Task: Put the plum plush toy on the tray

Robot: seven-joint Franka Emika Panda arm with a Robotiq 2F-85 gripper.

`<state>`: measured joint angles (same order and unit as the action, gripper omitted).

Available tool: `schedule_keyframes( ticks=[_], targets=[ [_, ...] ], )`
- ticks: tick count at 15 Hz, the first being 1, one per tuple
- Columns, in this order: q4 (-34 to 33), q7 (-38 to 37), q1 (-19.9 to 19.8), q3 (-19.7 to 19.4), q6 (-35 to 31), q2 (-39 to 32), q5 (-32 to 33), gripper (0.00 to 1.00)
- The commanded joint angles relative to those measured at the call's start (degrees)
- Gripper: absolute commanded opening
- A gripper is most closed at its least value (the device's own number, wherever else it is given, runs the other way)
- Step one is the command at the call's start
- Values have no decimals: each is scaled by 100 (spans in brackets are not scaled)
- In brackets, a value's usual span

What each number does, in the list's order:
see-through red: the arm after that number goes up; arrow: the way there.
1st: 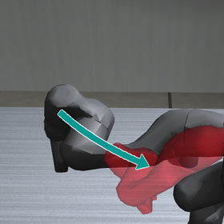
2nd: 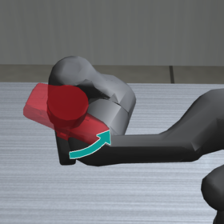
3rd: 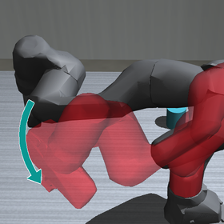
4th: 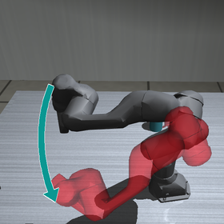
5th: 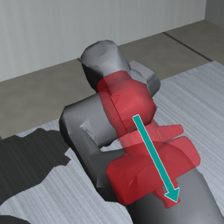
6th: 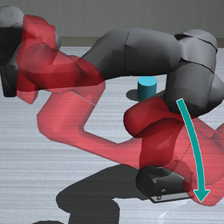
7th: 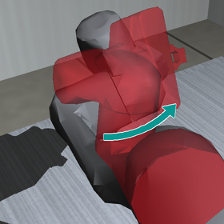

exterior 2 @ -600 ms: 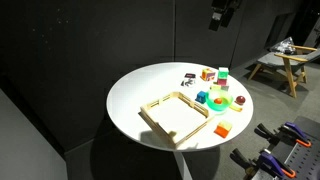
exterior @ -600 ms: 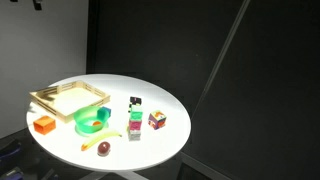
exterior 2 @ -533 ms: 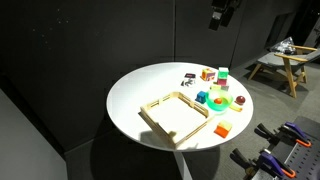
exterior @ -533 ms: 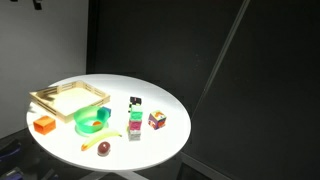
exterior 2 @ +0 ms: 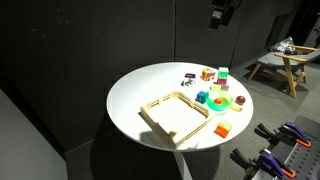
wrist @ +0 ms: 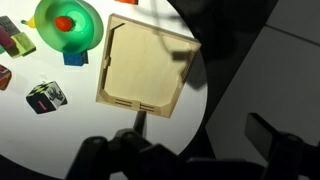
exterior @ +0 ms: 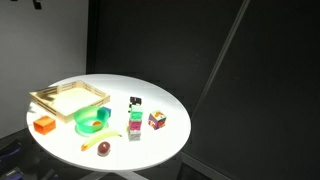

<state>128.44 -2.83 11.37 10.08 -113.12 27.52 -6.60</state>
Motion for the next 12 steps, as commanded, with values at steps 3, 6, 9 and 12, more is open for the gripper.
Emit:
schedule_keyframes(
  ticks=[3, 6, 9, 12],
  targets=[
    [-85, -55, -86, -12, 24, -91, 35, 100],
    [-145, -111, -200, -52, 26, -196, 71, 100],
    [-249, -188, -358, -88, -30, -387, 116, 100],
    [-410, -318, -533, -145, 37, -595, 154, 100]
  ],
)
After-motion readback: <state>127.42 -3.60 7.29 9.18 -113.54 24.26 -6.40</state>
